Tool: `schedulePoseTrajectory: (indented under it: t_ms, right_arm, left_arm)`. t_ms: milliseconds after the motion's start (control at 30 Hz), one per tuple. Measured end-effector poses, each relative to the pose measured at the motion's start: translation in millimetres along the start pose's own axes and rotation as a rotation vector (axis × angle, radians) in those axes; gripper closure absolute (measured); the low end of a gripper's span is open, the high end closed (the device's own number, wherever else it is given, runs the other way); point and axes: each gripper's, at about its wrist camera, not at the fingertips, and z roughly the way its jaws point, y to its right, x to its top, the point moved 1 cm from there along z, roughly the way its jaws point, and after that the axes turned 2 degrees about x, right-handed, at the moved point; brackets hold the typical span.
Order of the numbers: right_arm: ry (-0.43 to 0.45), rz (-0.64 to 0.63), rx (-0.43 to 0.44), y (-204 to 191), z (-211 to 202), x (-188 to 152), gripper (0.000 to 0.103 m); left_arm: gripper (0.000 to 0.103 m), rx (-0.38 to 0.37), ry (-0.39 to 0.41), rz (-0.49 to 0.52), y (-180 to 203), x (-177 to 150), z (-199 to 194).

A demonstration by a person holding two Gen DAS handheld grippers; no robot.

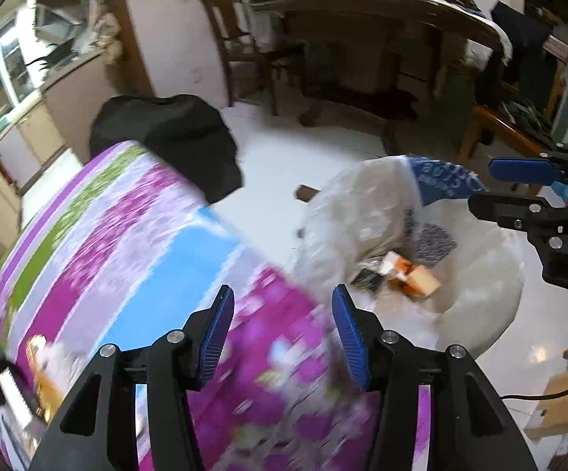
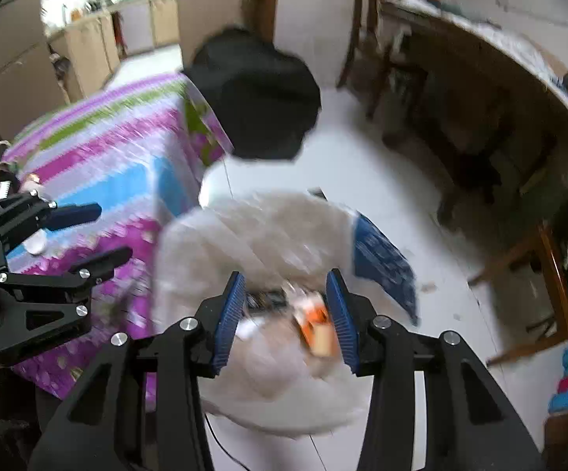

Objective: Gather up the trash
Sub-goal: 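Move both tools back to the table, then grasp the white wrapper bag with left tool while right tool grasps the fluffy sock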

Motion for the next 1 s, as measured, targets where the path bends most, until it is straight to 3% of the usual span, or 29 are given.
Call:
schedulePoseTrajectory:
  t_ms: [167, 333, 533, 633, 767, 833, 1000]
  right_arm:
    - [0.147, 0.001, 0.025, -44, -6, -13, 0.061]
    - [0.216, 0.022, 0.171, -87, -5, -22, 0.061]
    - [0.186, -0.110, 0.274, -145, 7, -21, 0.061]
    - [0.159, -0.182, 0.339, -168, 11, -18, 0.061]
    - [0.097, -0.268, 0.428, -201, 28, -5, 0.058]
    - [0.069, -0.294, 0.462, -213, 37, -2, 0.057]
    - [0.033, -0.366, 0.430, -246, 60, 9, 0.057]
  left_arm:
    - [0.050, 0.047, 0.056, -0.095, -43, -39, -32]
    - [0.050, 0.126, 0.123, -0.215, -97, -93, -79]
    - [0.049, 0.263, 0.150, -0.398, -180, -166, -143]
    - [0.043, 0.300, 0.152, -0.465, -213, -191, -165]
    - [0.038, 0.356, 0.140, -0.472, -243, -214, -171]
    - [0.036, 0.312, 0.121, -0.452, -248, -222, -165]
    - [0.035, 0.307, 0.089, -0.393, -246, -225, -139]
